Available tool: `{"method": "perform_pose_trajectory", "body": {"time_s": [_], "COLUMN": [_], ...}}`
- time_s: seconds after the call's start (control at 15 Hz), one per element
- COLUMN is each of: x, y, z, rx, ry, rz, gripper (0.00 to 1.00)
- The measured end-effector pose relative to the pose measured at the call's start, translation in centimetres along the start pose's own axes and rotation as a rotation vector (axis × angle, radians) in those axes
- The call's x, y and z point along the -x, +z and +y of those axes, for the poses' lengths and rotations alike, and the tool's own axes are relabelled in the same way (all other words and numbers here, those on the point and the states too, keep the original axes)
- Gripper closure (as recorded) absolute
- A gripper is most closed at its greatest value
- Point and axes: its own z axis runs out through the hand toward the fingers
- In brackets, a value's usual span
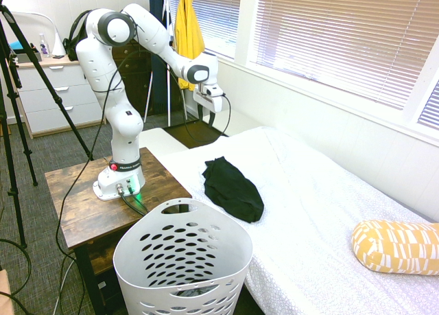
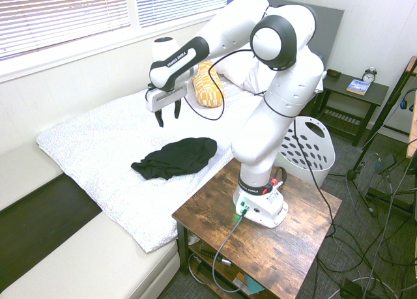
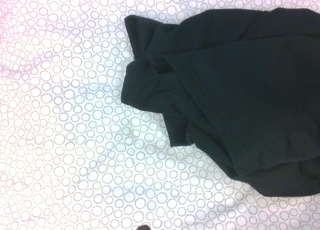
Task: Put my clothes in the laundry bag
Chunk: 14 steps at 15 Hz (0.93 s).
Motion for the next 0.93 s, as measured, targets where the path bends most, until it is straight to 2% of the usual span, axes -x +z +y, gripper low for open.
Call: {"method": "perform_pose_trajectory", "body": {"time_s": [0.4,0.67,0.93], "x": [-0.6,-2.4,-5.5], "y": [1.7,6.8,12.4], "z": [-0.7,-1.0,-1.3], "rx": [-0.019,0.01,0.012], "ry": [0.0,-0.025,-0.101], "rz": [0.008,0.026,0.061], "gripper": [0.0,0.0,0.0]}}
